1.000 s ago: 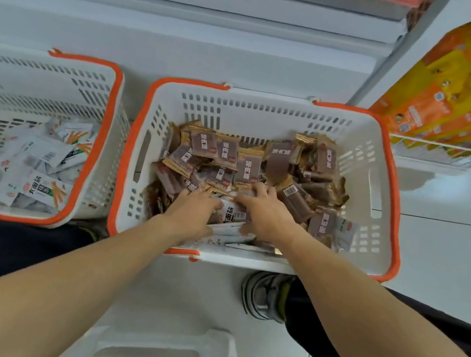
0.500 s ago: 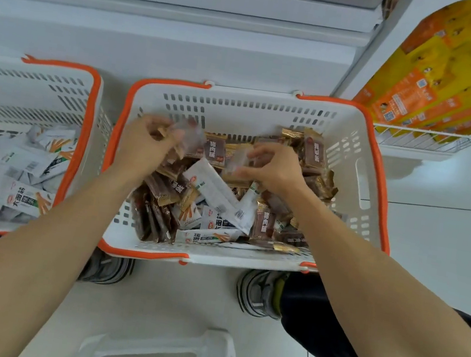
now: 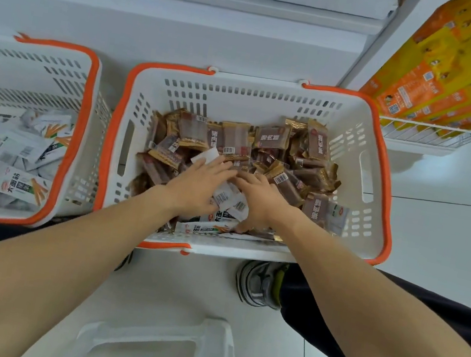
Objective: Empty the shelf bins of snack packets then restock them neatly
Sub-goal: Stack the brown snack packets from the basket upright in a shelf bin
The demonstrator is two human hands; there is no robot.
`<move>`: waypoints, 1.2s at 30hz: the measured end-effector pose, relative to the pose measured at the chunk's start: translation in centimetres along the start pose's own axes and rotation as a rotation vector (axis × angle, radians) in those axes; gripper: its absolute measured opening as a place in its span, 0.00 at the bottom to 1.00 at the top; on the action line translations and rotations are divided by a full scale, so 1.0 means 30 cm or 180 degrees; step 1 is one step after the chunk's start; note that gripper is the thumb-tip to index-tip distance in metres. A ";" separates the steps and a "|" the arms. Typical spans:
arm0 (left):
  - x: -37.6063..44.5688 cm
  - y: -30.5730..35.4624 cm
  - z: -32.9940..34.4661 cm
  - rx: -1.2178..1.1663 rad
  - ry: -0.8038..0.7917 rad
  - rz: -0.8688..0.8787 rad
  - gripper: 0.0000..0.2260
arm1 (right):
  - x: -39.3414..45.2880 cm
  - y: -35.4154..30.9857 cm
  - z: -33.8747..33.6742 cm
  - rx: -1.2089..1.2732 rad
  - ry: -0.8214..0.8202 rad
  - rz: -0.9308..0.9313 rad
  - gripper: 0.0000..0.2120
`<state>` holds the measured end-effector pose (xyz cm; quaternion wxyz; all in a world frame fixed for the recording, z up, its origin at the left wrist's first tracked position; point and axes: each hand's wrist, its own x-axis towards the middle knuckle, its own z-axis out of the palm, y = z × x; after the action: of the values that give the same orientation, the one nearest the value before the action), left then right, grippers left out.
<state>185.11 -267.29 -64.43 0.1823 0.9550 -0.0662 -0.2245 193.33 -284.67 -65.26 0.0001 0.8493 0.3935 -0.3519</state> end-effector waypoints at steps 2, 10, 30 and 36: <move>0.019 -0.004 -0.001 0.0286 -0.0283 -0.0041 0.40 | -0.008 0.023 -0.002 -0.0185 0.0003 -0.0107 0.55; 0.024 0.031 0.011 0.0910 -0.0975 -0.0175 0.32 | 0.010 0.068 -0.037 -0.0132 -0.0002 -0.0006 0.37; 0.005 0.007 -0.017 -0.0290 -0.0156 -0.0294 0.14 | -0.036 0.080 -0.198 0.0628 0.0041 0.0142 0.07; -0.036 -0.054 -0.104 -0.1482 0.0020 -0.0762 0.15 | -0.064 0.117 -0.307 0.1195 0.0129 0.0195 0.09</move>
<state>185.62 -264.57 -62.00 0.3695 0.8890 0.1012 -0.2507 200.33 -285.83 -58.15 -0.1555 0.8529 0.2949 -0.4017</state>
